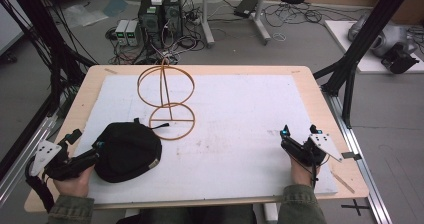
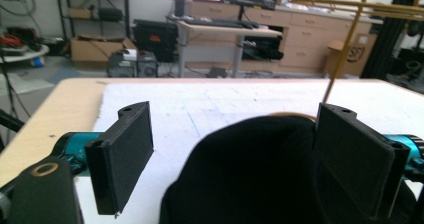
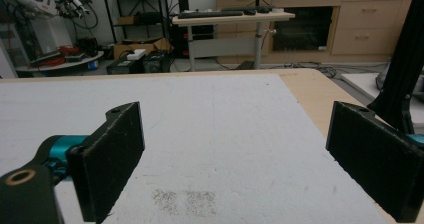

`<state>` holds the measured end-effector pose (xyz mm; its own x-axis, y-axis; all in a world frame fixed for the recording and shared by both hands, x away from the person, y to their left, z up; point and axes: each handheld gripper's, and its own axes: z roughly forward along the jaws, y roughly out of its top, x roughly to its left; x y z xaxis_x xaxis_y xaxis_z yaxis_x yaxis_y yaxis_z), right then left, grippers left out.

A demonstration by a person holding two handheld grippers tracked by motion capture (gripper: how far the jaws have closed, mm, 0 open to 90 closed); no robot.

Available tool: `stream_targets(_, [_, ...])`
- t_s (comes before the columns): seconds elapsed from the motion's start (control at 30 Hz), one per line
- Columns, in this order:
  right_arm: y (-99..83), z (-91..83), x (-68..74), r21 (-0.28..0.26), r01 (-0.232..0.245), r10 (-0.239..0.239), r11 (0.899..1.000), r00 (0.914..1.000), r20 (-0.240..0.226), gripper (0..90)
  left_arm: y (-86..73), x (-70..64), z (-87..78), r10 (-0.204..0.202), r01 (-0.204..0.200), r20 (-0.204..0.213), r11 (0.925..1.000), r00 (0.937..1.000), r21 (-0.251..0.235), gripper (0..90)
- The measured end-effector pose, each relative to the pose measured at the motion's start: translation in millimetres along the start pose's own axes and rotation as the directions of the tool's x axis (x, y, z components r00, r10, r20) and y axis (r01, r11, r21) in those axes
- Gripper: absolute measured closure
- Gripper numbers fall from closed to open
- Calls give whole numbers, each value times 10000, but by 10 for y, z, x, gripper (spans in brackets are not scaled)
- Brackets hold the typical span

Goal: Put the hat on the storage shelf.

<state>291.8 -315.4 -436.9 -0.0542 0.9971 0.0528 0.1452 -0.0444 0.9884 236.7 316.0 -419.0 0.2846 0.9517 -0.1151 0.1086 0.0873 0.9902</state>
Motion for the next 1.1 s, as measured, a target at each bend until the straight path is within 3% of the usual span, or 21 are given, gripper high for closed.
stream_targets(0.2, [0, 2, -5, -27, 20, -20, 10000, 9999, -109, 76, -2, -51, 39, 185, -213, 578, 9986, 9982, 477, 162])
stream_targets(0.43, [0, 4, 1, 8, 7, -7, 10000, 9999, -127, 76, -8, -91, 58, 340, -433, 969, 9946, 9947, 948, 163])
stream_targets(0.6, [1, 2, 2, 12, 8, -8, 10000, 9999, -104, 76, -49, -93, 90, 53, -286, 1288, 9832, 9917, 1800, 164])
stream_targets(0.73, [2, -2, -3, -8, 11, -11, 10000, 9999, -103, 76, -70, -115, 94, 180, -497, 1402, 9728, 9900, 2261, 167])
stream_targets(1.1, [4, -4, -7, -61, -64, 63, 10000, 9999, -134, 76, -120, -125, 105, 223, -666, 1586, 9577, 9871, 2800, 223])
